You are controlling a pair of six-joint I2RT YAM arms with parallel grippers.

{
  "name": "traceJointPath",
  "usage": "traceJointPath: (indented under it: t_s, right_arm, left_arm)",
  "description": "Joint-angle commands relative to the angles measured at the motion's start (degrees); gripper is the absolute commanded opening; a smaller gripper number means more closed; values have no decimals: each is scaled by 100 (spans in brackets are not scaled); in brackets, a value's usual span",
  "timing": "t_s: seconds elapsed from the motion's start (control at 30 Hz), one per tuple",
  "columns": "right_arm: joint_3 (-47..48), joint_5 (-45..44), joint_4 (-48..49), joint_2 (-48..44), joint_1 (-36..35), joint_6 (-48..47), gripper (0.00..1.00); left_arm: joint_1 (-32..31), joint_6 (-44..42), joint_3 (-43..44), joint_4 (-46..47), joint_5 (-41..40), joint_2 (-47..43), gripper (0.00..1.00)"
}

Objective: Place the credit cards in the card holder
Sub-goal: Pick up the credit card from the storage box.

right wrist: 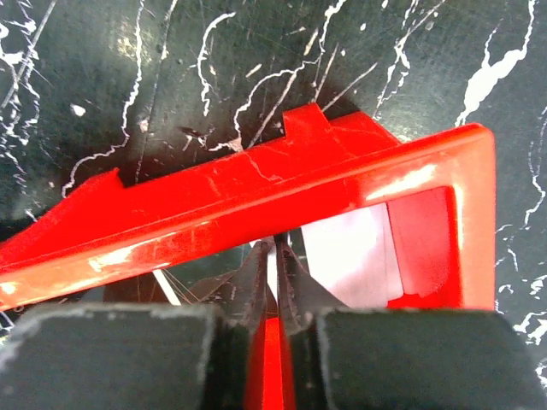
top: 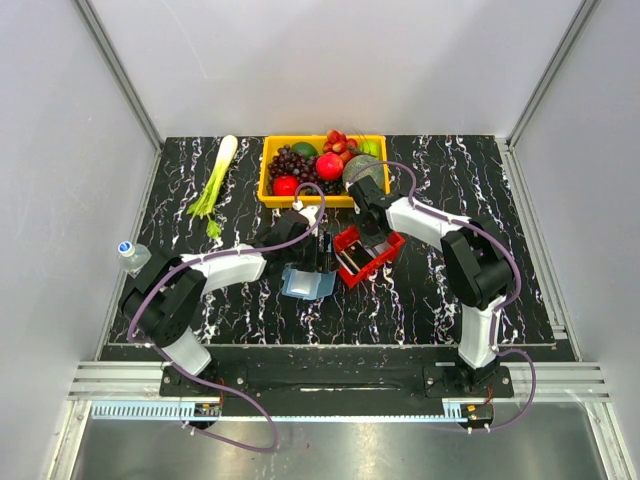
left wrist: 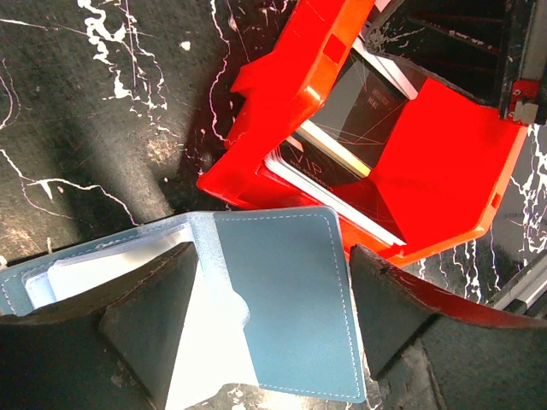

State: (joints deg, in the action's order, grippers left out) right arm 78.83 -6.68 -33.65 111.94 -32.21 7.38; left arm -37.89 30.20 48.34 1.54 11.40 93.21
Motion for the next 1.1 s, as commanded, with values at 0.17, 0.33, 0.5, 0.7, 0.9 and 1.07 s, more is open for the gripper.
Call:
traceJointPath:
  t_s: [0.17,0.33,0.5,0.7,0.9,1.07]
  right_arm:
    - [-509,1359,236,-154,13,141,0]
    - [-456,1801,315,-550,21,238,0]
    - [-412,1987,315,-875,21,396,5]
    - [-491,2414,280,-1095,30,572,35]
    - [-702,3031,525,-964,21,739,41]
    - [-764,3365,798,-849,21,809,42]
  left_arm:
    - [36,-31,0,312,108,-31,76]
    - [36,-31,27,294,99,-22,76]
    - [45,-40,-8,285,73,-40,76]
    - [45,100,-149,277,-260,-197,76]
    - [133,215,-158,198,-419,-259,76]
    - [150,285,-140,127,-481,-216,77]
